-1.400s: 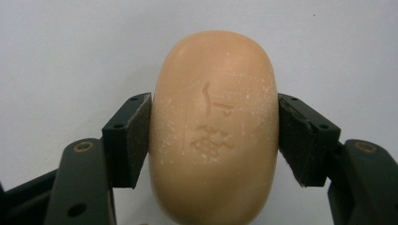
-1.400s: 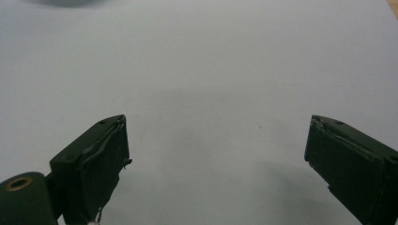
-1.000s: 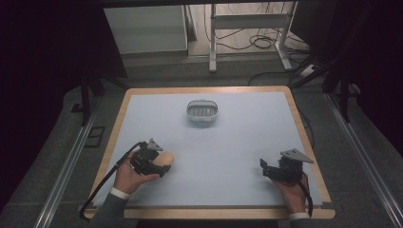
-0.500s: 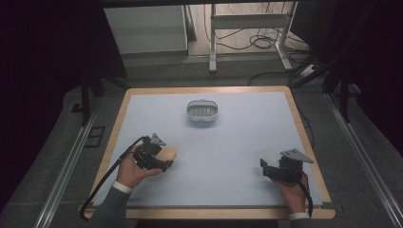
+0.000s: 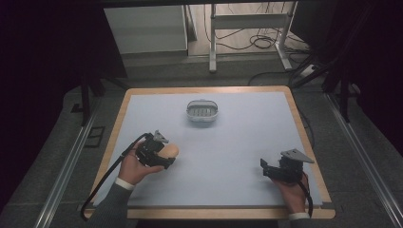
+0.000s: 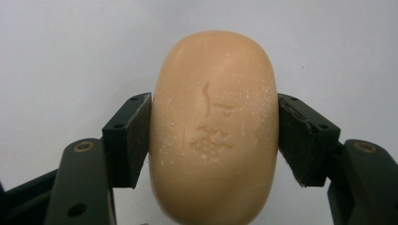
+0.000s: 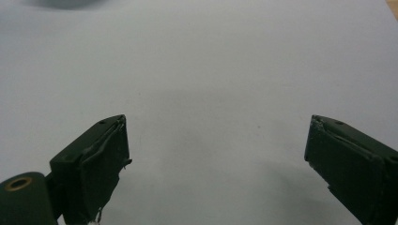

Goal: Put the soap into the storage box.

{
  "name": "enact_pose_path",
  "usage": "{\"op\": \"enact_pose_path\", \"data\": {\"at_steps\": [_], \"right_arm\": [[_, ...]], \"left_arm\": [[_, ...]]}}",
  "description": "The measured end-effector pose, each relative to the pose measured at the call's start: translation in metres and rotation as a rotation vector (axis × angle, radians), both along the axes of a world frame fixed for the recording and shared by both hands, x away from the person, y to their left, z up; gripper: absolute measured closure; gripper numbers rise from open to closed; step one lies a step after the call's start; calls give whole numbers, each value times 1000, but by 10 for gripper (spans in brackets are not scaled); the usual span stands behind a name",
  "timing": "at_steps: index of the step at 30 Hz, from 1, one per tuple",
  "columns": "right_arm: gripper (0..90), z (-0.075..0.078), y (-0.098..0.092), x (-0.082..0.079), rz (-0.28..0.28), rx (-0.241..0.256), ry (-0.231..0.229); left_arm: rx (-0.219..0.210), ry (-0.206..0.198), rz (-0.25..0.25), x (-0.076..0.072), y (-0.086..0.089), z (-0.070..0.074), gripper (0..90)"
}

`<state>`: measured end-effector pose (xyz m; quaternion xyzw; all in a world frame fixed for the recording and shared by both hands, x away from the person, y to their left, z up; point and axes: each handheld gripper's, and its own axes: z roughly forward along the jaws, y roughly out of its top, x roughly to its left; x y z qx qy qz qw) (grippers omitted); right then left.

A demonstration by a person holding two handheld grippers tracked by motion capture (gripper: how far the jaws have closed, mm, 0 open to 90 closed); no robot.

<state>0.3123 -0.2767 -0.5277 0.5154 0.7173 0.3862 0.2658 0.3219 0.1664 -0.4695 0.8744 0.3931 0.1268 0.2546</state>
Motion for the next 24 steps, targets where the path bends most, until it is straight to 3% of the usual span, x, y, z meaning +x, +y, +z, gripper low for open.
{"op": "enact_pose_path", "data": {"at_steps": [24], "right_arm": [[69,0,0,0,-4,-1,0]], "left_arm": [[3,-4,-15,15,-11,7,321]]}}
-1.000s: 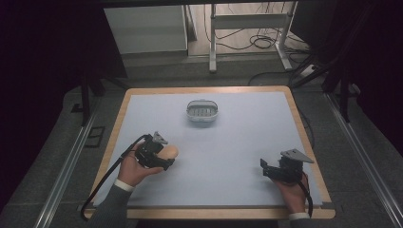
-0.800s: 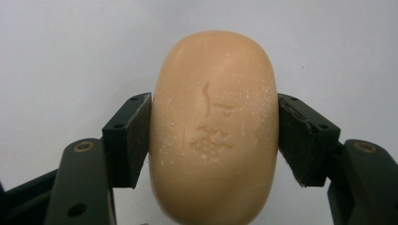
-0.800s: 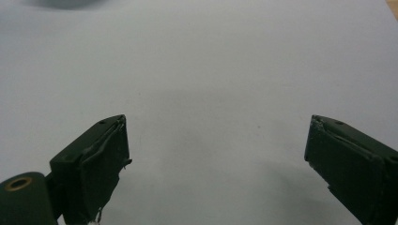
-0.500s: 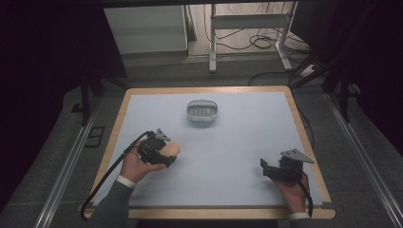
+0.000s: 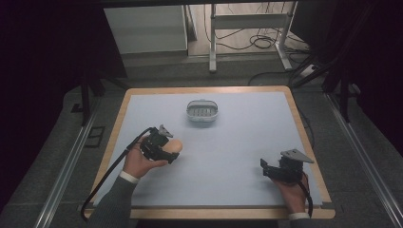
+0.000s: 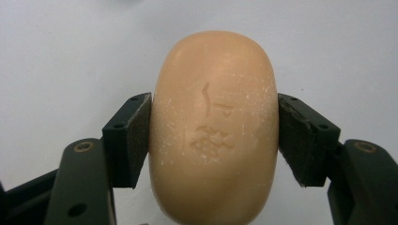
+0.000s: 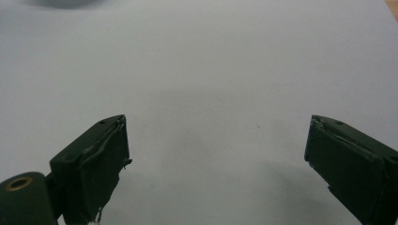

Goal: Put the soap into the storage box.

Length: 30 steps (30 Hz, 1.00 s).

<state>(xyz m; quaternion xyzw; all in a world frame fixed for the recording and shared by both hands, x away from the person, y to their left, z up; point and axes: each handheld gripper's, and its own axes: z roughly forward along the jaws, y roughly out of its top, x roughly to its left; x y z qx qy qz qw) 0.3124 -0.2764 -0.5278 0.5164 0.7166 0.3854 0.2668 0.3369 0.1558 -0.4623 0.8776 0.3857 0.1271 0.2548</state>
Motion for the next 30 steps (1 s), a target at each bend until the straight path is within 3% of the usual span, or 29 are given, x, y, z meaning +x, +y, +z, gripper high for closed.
{"op": "enact_pose_path", "data": {"at_steps": [30], "right_arm": [[68,0,0,0,0,2,1]], "left_arm": [[2,-1,-6,18,-8,4,322]]}}
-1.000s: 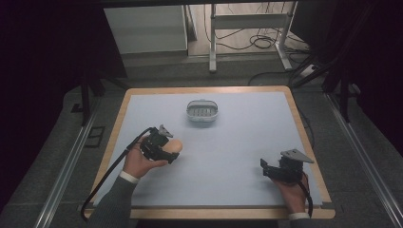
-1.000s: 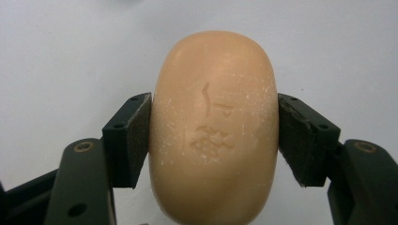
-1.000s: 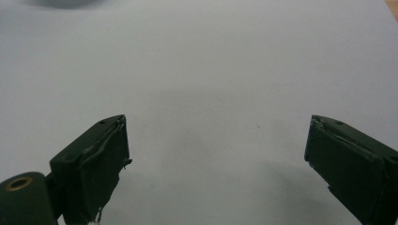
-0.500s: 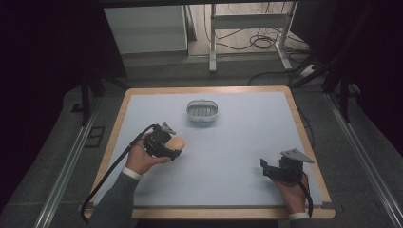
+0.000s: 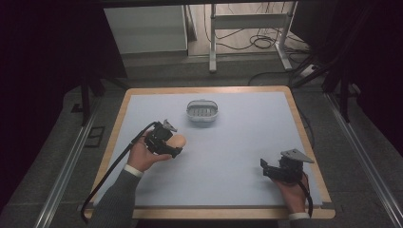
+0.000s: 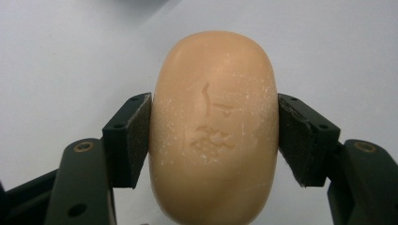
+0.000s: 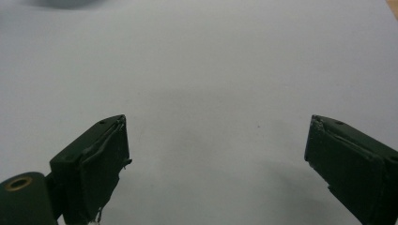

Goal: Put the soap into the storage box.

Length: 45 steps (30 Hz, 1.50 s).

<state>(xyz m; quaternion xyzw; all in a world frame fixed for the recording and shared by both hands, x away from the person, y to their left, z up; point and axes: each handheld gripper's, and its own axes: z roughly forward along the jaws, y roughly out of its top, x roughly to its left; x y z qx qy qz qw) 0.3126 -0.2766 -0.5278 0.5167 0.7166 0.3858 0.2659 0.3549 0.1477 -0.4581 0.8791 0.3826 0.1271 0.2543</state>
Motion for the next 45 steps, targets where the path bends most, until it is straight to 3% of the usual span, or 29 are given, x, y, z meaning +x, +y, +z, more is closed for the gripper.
{"op": "enact_pose_path", "data": {"at_steps": [17,24,34,43,45], "right_arm": [[68,0,0,0,4,1,-3],[69,0,0,0,4,3,-3],[68,0,0,0,0,0,0],[69,0,0,-1,3,3,-4],[68,0,0,0,3,4,-3]], "left_arm": [[16,3,-5,9,-4,2,322],[-6,10,-11,17,-7,0,322],[-3,18,-2,24,-6,-2,322],[-7,16,-16,31,-14,2,322],[8,12,-15,32,-16,3,322]]}}
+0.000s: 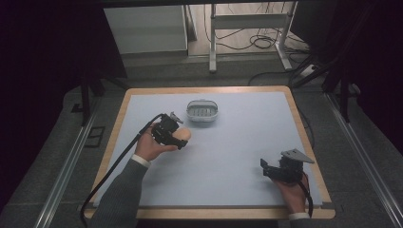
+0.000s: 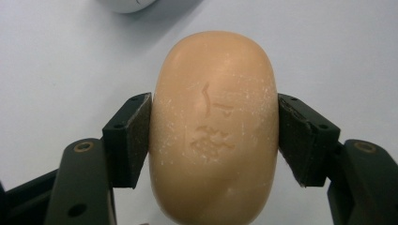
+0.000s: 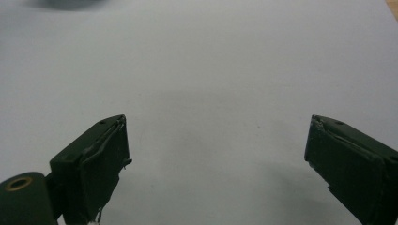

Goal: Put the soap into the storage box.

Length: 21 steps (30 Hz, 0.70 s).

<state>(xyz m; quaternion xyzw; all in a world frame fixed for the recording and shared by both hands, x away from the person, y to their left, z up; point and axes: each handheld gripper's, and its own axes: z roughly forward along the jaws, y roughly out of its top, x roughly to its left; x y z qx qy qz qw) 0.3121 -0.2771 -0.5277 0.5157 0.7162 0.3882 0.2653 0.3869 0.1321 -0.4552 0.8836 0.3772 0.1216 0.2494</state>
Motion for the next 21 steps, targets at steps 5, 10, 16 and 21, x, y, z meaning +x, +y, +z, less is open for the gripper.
{"op": "enact_pose_path", "data": {"at_steps": [5,10,16,21], "right_arm": [[69,0,0,0,0,2,1],[68,0,0,0,0,2,1],[69,0,0,0,1,2,1],[69,0,0,0,0,1,1]], "left_arm": [[2,-4,-8,2,-3,4,322],[-1,-7,-9,5,-6,6,322],[11,-9,-11,9,-7,8,321],[15,-16,-13,11,-8,11,322]]}}
